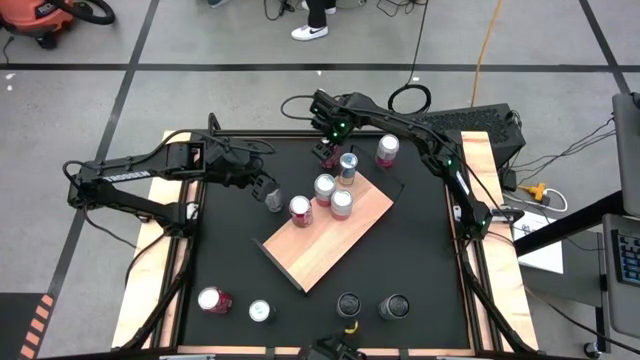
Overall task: Place canned beverage on shelf
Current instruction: Put the top red white soda can on the shelf aligned with the other red white soda can
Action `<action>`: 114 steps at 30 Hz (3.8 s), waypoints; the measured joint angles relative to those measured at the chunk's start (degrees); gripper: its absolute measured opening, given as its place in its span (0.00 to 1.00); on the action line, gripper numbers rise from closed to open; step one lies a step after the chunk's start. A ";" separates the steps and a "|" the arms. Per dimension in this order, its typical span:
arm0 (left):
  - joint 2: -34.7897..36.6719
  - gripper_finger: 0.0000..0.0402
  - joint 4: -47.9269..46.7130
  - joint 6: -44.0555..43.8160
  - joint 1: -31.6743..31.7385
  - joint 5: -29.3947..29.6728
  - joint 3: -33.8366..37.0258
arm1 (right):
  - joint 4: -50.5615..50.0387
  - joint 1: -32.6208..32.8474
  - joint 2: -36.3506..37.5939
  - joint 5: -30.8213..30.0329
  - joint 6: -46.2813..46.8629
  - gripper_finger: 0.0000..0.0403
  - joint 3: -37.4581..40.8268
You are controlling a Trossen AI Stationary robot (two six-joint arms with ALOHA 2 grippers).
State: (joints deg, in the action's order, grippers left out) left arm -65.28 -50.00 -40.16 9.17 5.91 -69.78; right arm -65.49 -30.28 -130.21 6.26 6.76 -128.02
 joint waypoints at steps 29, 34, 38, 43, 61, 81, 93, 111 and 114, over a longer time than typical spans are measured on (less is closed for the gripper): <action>0.00 0.84 0.02 3.30 0.22 5.33 -0.01 | -0.36 0.09 9.93 6.14 -5.05 0.62 0.03; 0.00 0.84 0.02 3.91 0.24 7.68 -0.02 | -0.40 0.08 11.92 6.23 -4.56 0.62 0.04; -0.37 0.84 0.53 6.13 0.47 8.07 -0.09 | -0.37 0.08 13.96 9.35 -3.85 0.62 0.03; -0.44 0.84 3.91 7.87 1.46 5.64 -0.09 | -0.36 0.31 16.57 12.23 -2.47 0.62 0.03; -2.63 0.97 26.62 30.03 1.18 5.94 -0.07 | 0.52 3.18 24.82 24.04 6.20 0.62 0.01; -11.13 1.00 30.30 28.51 -1.86 6.86 -0.02 | 3.20 8.48 25.35 23.74 13.29 0.62 0.01; -11.15 0.80 31.68 22.81 -2.28 5.39 -0.02 | 7.54 9.77 25.35 23.76 17.58 0.62 0.01; -8.56 0.71 39.45 12.21 -4.37 7.61 0.09 | 5.79 10.13 33.56 20.09 7.58 0.88 -0.18; -7.71 0.71 43.78 10.29 -4.39 8.82 0.09 | 3.41 12.15 35.75 14.79 5.74 0.89 -0.18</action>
State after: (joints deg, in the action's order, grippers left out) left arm -72.98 -6.22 -29.87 4.78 14.73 -69.69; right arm -62.08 -18.13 -94.46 21.05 12.50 -128.20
